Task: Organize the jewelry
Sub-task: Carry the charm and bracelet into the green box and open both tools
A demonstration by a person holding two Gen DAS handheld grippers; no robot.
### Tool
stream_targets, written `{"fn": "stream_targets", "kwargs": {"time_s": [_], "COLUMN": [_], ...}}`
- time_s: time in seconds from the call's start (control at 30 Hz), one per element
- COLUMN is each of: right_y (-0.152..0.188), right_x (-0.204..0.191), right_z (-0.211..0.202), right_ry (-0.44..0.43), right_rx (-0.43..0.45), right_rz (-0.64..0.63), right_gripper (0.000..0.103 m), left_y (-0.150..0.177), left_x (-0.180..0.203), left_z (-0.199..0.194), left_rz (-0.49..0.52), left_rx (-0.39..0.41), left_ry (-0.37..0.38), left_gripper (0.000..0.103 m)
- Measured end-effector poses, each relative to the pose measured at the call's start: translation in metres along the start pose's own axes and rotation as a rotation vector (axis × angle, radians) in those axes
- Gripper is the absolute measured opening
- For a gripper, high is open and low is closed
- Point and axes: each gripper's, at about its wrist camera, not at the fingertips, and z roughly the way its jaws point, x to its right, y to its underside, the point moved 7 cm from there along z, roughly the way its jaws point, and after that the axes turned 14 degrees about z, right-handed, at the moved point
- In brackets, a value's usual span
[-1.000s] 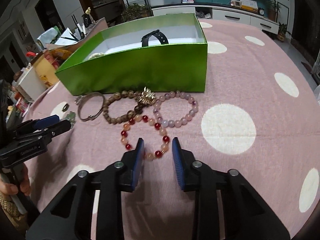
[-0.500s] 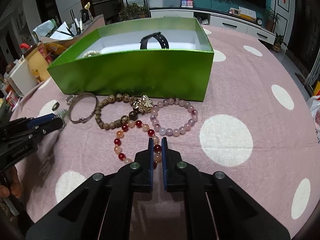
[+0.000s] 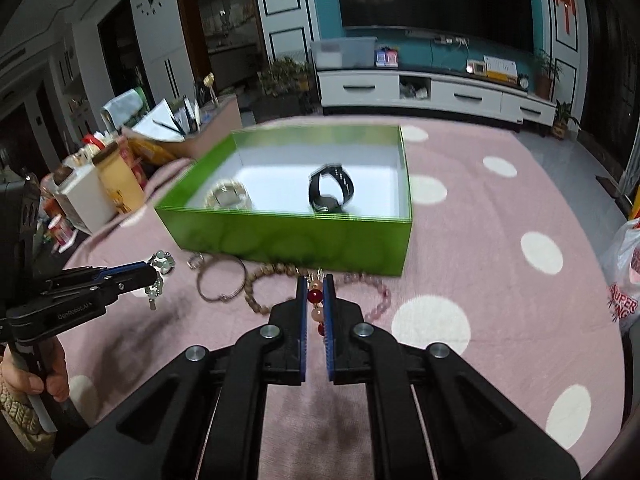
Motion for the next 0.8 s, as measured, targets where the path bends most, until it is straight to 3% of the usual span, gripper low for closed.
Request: {"fn": "stream_targets", "kwargs": {"time_s": [0.33,0.53,0.8], "right_y": [-0.057,-0.089,-0.105], "right_x": [-0.014,-0.012,-0.008], "right_z": [-0.017,-0.007,0.033], "right_ry": [-0.032,-0.037,-0.032], "right_rx": [0.104,0.138,0.087], "right_rz": [-0.042,-0.02,-0.01], "right_gripper": [0.007,0.007,0.007], "left_y": [-0.071,-0.11,-0.135], "left_x": [-0.003,-0.006,-0.005], "left_z": [-0.016,0.004,0.049], "left_rz": [0.026,0.032,0.028], "left_rx": [0.088,0.079,0.02], "left_ry": [0.001,-0.006,-0.004], "left_gripper": [0.012,0.012,0.012]}}
